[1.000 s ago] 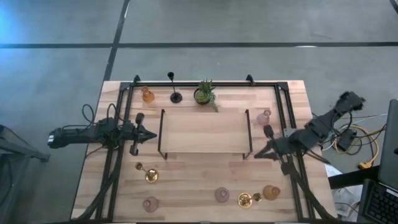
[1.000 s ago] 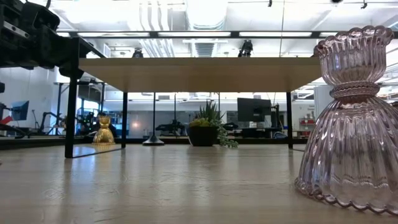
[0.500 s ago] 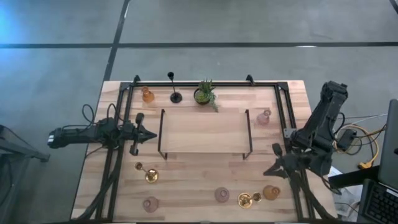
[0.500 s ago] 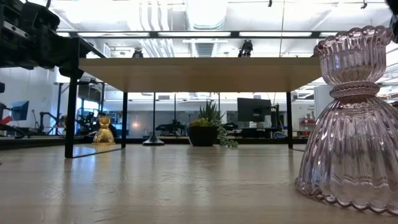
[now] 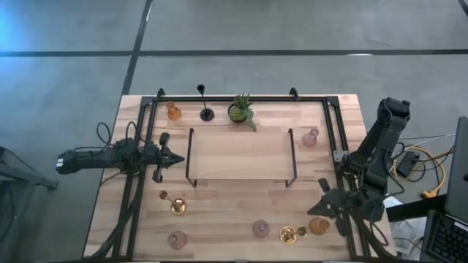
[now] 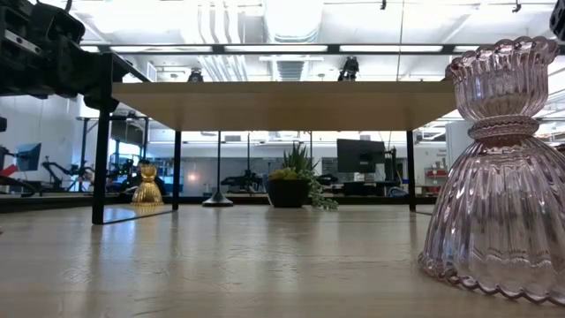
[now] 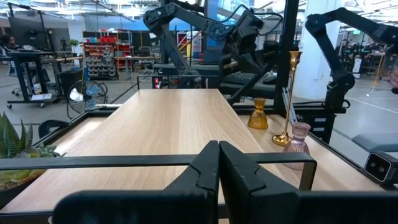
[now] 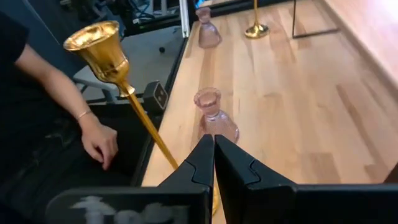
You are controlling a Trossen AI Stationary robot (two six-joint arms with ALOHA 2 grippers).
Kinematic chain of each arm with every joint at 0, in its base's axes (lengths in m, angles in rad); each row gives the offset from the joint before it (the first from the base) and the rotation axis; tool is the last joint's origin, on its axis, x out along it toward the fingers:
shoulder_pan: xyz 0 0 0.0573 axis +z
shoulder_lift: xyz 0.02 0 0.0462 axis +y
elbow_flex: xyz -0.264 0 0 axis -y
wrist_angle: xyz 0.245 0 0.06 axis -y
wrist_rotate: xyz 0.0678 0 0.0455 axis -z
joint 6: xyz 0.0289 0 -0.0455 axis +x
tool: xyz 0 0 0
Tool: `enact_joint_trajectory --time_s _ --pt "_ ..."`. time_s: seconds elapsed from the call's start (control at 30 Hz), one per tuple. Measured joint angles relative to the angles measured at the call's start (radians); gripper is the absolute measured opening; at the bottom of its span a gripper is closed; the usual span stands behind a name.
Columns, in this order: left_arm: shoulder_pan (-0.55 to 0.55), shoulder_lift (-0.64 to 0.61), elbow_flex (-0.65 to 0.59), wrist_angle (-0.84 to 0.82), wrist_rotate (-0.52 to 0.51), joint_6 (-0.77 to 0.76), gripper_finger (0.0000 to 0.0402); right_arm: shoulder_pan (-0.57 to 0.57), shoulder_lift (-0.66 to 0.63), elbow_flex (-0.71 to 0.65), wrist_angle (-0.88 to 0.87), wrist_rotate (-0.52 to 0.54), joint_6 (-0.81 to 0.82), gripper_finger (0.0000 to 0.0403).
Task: Pick & Place candle stick holders
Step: Put the right gold candle holder on the shelf
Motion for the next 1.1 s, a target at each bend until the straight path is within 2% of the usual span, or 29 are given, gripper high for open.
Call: enact_joint_trajectory --time_s 0.33,0.57,0.67,0.8,1.1 --pt "0.0 0.0 0.0 0.0 0.0 0.0 0.0014 0.003 0.138 0.0 0.164 -0.069 0.027 0.0008" --pt "0.001 0.0 0.0 0.0 0.0 0.0 0.0014 0.005 0.147 0.015 0.166 -0.084 0.06 0.0008" --pt "0.001 0.0 0.0 0.0 0.0 0.0 0.0014 0.005 0.147 0.025 0.166 -0.086 0.013 0.0013" --pt "0.001 0.0 0.0 0.0 0.0 0.0 0.0014 0.005 0.147 0.026 0.166 -0.082 -0.01 0.0039" --pt "0.001 0.0 0.0 0.0 0.0 0.0 0.0014 -0.012 0.207 0.026 0.215 -0.044 -0.015 0.013"
